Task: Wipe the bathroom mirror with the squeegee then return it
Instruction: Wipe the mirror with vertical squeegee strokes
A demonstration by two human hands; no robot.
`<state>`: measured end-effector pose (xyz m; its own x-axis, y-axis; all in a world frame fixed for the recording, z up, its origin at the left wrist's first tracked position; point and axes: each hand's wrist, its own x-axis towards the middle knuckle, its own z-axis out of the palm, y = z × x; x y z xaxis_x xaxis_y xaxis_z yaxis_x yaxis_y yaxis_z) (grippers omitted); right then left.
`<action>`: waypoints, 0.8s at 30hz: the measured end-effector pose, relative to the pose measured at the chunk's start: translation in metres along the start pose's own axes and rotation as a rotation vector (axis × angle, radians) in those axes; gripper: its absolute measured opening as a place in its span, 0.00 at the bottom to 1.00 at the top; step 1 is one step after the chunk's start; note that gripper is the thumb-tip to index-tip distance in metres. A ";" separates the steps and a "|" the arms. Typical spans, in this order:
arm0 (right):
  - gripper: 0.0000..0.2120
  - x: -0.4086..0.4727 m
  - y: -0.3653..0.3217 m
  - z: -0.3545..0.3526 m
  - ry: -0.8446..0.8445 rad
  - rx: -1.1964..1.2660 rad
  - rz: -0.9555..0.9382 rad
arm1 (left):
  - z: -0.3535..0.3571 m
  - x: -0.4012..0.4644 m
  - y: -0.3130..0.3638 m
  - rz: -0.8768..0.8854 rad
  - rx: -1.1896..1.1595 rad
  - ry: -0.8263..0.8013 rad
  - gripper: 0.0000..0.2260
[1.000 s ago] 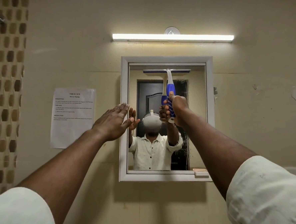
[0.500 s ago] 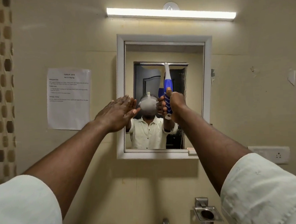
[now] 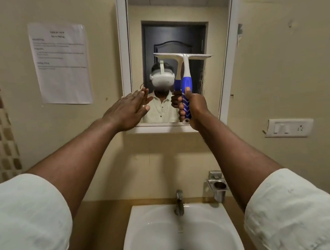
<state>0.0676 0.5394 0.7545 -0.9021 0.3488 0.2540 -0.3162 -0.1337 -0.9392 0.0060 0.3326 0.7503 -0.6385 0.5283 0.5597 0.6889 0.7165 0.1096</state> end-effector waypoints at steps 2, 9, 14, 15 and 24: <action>0.15 -0.007 0.016 -0.007 0.010 0.006 0.020 | 0.011 -0.007 -0.002 -0.002 -0.009 -0.022 0.28; 0.16 -0.036 0.071 -0.032 0.033 0.003 0.115 | 0.047 -0.029 -0.004 -0.018 -0.030 -0.099 0.29; 0.16 -0.052 0.105 -0.048 0.072 -0.022 0.169 | 0.069 -0.040 -0.001 -0.025 -0.050 -0.155 0.29; 0.17 -0.055 0.111 -0.052 0.074 -0.026 0.186 | 0.073 -0.042 -0.001 -0.023 -0.051 -0.165 0.29; 0.18 -0.078 0.141 -0.076 0.106 -0.046 0.288 | 0.095 -0.060 -0.001 -0.023 -0.045 -0.227 0.28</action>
<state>0.1154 0.5639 0.5849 -0.9160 0.3983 -0.0471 -0.0365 -0.1997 -0.9792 0.0110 0.3438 0.6383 -0.7113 0.6051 0.3576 0.6849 0.7109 0.1596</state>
